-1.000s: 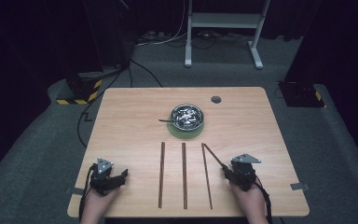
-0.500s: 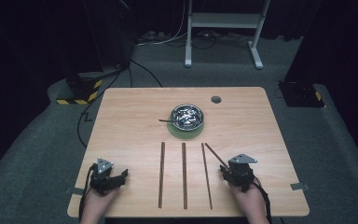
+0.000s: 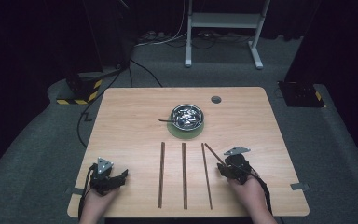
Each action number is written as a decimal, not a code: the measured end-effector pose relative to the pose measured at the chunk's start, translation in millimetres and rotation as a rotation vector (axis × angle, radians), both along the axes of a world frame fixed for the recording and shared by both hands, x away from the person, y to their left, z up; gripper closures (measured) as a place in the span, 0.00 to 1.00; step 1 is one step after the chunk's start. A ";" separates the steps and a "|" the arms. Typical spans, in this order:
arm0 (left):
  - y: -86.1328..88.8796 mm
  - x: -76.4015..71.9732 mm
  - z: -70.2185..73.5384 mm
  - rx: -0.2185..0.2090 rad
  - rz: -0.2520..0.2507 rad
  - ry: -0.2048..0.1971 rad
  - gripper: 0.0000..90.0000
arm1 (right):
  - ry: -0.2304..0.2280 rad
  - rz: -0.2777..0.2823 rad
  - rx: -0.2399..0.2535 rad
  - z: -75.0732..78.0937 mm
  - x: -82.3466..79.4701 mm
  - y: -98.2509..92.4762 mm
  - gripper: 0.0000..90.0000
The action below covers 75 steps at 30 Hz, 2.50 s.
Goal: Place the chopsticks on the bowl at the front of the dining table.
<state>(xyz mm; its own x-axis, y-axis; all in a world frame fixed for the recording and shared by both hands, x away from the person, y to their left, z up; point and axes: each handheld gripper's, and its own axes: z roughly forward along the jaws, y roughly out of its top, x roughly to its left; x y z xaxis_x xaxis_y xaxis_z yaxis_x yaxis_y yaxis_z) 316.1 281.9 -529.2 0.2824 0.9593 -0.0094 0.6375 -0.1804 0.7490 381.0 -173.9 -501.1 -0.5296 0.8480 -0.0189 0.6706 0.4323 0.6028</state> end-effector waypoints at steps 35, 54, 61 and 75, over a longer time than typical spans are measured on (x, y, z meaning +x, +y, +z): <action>0.3 0.1 -0.1 -0.001 -0.005 -0.001 0.29 | -0.065 0.024 0.018 11.9 1.6 -1.2 0.93; 0.3 0.4 -0.1 -0.005 -0.006 -0.004 0.29 | -0.124 0.027 0.055 53.8 23.2 33.6 0.93; 0.6 0.6 -0.2 -0.006 -0.010 -0.004 0.29 | -0.138 0.026 0.051 60.7 40.1 50.1 0.93; 0.3 0.9 -0.2 -0.004 -0.014 -0.006 0.29 | -0.136 0.025 0.011 65.0 90.0 97.2 0.93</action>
